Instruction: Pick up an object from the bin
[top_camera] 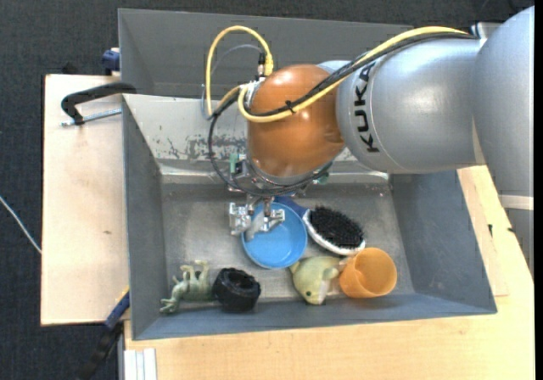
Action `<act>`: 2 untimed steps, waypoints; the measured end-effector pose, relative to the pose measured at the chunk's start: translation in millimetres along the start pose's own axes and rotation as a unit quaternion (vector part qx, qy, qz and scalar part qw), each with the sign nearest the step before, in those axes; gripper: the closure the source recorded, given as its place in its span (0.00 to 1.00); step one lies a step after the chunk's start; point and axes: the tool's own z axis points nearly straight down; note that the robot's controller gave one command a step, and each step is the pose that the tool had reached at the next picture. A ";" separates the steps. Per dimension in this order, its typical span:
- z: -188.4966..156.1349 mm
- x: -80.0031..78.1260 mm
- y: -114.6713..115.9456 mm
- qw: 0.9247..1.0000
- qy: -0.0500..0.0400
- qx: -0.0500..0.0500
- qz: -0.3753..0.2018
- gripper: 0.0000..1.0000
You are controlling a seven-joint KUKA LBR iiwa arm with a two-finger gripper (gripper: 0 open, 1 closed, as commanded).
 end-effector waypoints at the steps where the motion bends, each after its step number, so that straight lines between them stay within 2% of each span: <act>1: -14.2 -1.5 -1.4 1.000 0.001 0.000 0.002 1.00; 2: -74.7 -4.3 -3.8 1.000 0.000 0.002 0.003 1.00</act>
Offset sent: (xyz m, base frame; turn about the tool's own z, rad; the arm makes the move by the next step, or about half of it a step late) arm -0.0002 -0.0002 0.0117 0.0000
